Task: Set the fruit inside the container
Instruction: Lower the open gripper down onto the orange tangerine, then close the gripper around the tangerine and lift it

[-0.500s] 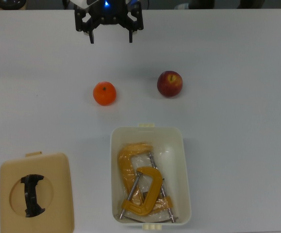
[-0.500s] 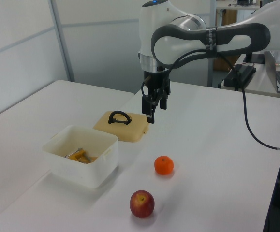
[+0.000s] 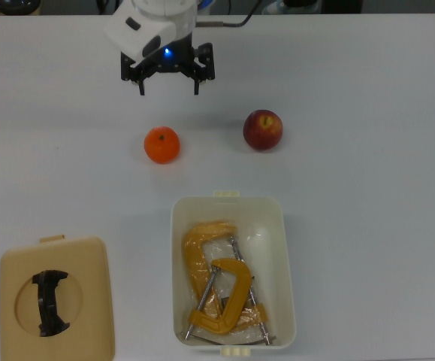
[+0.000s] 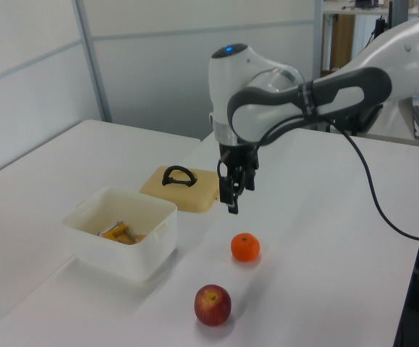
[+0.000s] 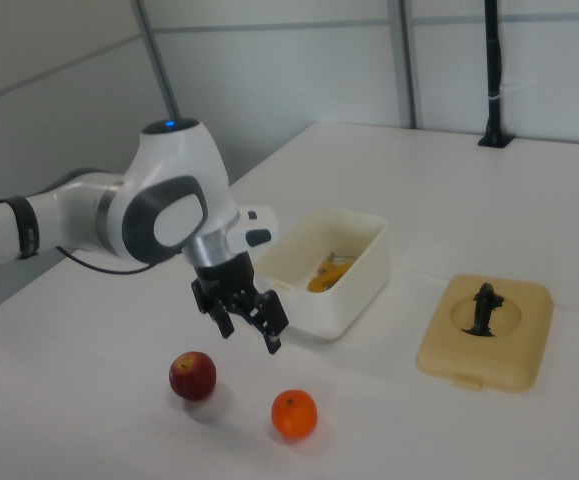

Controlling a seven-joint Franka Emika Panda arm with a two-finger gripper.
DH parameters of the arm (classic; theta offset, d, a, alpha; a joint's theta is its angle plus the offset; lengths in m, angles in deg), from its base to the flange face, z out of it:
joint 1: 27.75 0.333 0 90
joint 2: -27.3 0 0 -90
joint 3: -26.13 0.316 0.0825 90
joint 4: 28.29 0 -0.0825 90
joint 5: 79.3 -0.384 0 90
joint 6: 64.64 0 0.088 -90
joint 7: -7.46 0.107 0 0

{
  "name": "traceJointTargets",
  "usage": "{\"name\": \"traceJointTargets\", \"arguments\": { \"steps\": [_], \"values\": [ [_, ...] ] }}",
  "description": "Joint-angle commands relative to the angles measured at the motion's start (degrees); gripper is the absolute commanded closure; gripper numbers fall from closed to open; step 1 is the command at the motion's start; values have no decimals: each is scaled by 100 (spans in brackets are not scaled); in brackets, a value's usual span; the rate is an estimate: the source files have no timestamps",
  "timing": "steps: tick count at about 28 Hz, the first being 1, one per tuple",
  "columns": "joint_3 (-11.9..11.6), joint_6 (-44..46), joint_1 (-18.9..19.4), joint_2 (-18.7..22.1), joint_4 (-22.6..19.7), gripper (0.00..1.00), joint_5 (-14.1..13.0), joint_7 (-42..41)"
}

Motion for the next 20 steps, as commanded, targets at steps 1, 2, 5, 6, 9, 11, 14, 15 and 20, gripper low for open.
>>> {"name": "traceJointTargets", "arguments": {
  "steps": [1,2,5,6,9,11,14,15,20],
  "values": [
    [-67,-608,60,93,-586,0,111,125],
    [-67,-732,60,76,-657,0,120,125],
    [-75,-1014,51,-73,-772,0,199,142],
    [-67,-1119,51,-196,-798,0,321,230],
    [-67,-1339,43,-372,-860,0,576,388],
    [-67,-1654,34,-504,-991,0,761,528],
    [-76,-1910,25,-610,-1079,0,876,626],
    [-84,-1963,8,-645,-1088,0,902,626],
    [-172,-2165,-10,-812,-1141,0,1008,626]
  ]
}}
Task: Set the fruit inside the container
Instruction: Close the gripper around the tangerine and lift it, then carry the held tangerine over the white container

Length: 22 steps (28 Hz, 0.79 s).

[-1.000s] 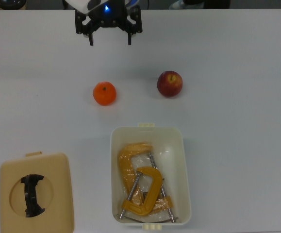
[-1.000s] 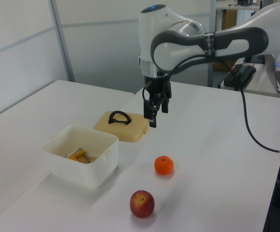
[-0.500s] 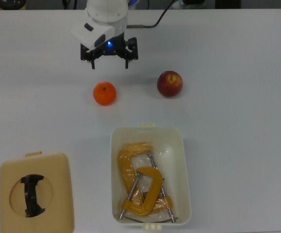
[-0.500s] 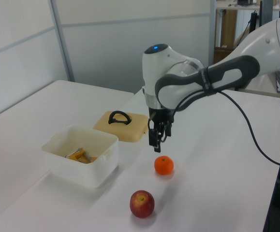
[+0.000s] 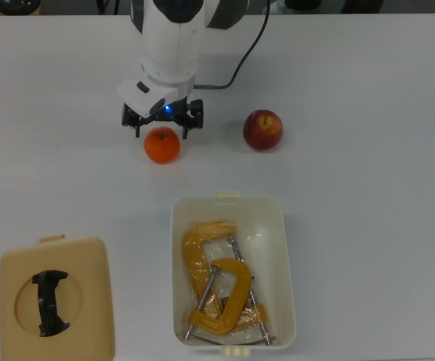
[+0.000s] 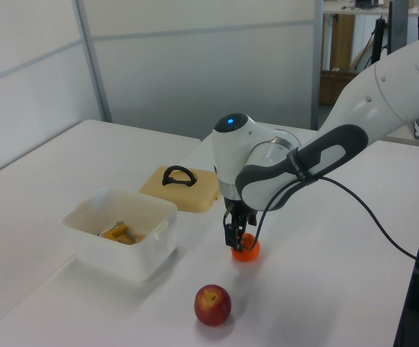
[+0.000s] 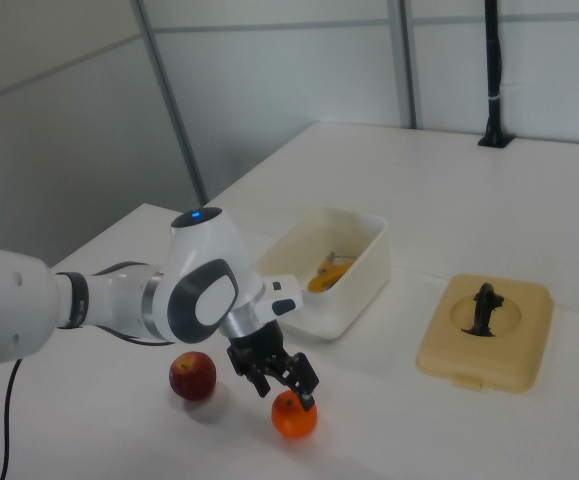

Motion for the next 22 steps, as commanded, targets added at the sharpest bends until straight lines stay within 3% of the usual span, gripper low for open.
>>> {"name": "traceJointTargets", "arguments": {
  "steps": [1,6,8,11,12,13,14,19,22],
  "values": [
    [-116,-313,18,-97,-141,0,254,146],
    [-116,-410,18,-229,-150,0,456,356],
    [-116,-419,18,-265,-194,13,553,471],
    [-116,-419,18,-265,-194,48,579,497],
    [-116,-410,18,-265,-176,80,579,506],
    [-116,-410,26,-256,-176,95,579,550],
    [-116,-410,26,-247,-159,100,579,628],
    [-133,-358,18,-36,43,100,474,805],
    [-230,-235,26,78,271,100,185,814]
  ]
}}
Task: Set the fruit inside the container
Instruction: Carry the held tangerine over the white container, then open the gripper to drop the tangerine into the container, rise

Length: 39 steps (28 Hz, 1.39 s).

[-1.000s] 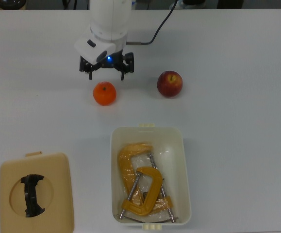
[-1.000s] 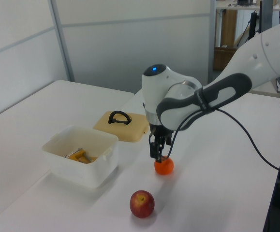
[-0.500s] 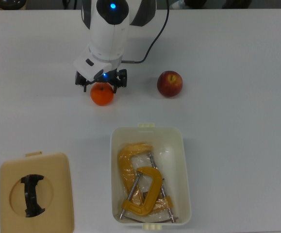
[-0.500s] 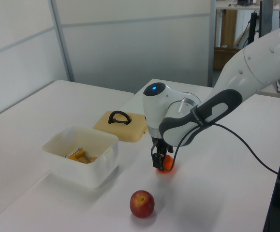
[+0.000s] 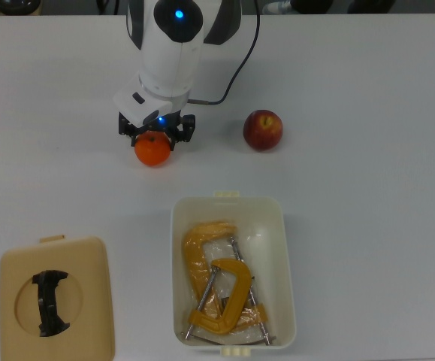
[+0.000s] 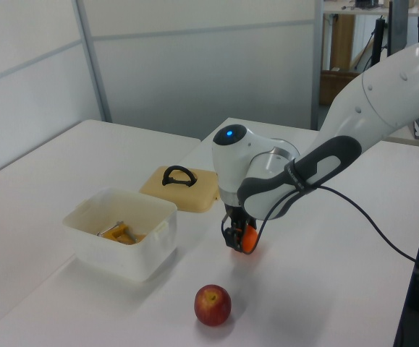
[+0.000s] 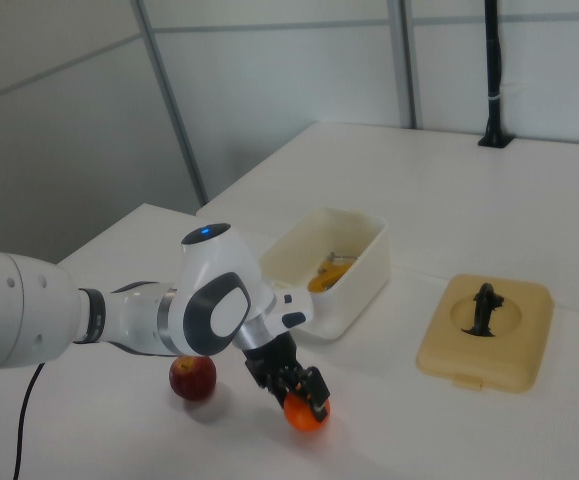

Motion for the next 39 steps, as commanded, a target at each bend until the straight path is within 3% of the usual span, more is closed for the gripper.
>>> {"name": "traceJointTargets", "arguments": {
  "steps": [1,4,9,13,17,24,27,28,30,31,32,33,34,39],
  "values": [
    [-149,244,39,332,479,100,-597,84],
    [-158,509,66,306,876,100,-969,66],
    [-105,738,92,288,1395,100,-1294,197],
    [-88,580,189,96,1799,100,-1550,829],
    [-79,178,320,-168,2150,100,-1498,1540],
    [-79,-668,540,-458,2300,100,-1383,2420],
    [-79,-668,628,-730,2520,100,-1085,2815],
    [-79,-677,655,-923,2668,100,-823,3139],
    [-79,-686,655,-1091,2766,100,-602,3404],
    [-79,-694,664,-1161,2801,95,-496,3519],
    [-79,-694,664,-1223,2854,78,-400,3598],
    [-79,-694,664,-1276,2889,45,-312,3686],
    [-70,-694,690,-1320,2907,1,-198,3835],
    [-70,-686,725,-1311,2907,0,-144,3924]
  ]
}}
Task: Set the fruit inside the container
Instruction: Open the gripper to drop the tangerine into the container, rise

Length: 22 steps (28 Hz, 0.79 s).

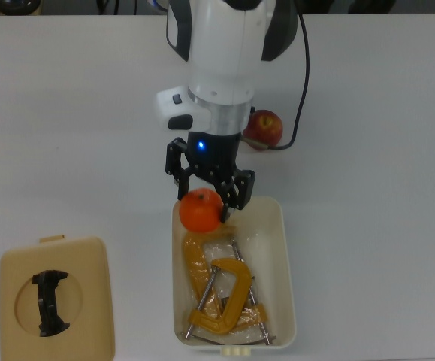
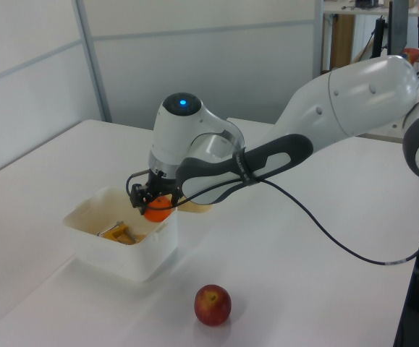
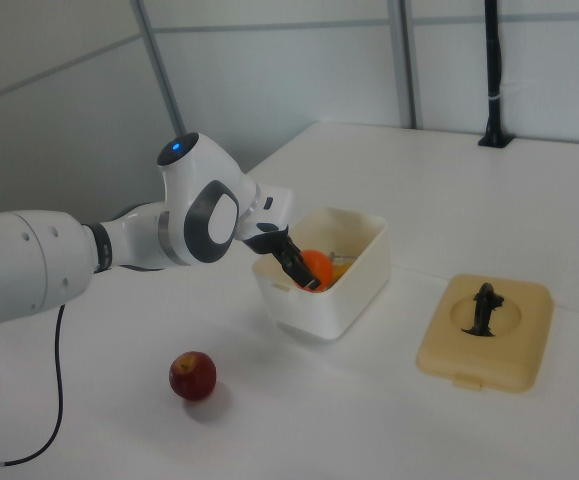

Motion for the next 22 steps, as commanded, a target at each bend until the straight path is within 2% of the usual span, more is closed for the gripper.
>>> {"name": "traceJointTargets", "arguments": {
  "steps": [1,6,9,11,12,15,17,20,22],
  "values": [
    [-22,-17,67,-53,186,0,147,235],
    [-22,-9,67,8,186,0,130,138],
    [-22,201,49,280,-41,0,-19,-869],
    [-22,535,40,438,-209,0,-291,-1538],
    [-22,858,23,613,-253,0,-736,-2228],
    [-39,1597,5,817,-271,0,-1345,-3278],
    [-48,2342,5,1000,-280,0,-1548,-3928],
    [-22,2786,31,1142,-402,0,-1549,-4125],
    [39,2795,75,1291,-726,0,-1549,-4134]
  ]
}}
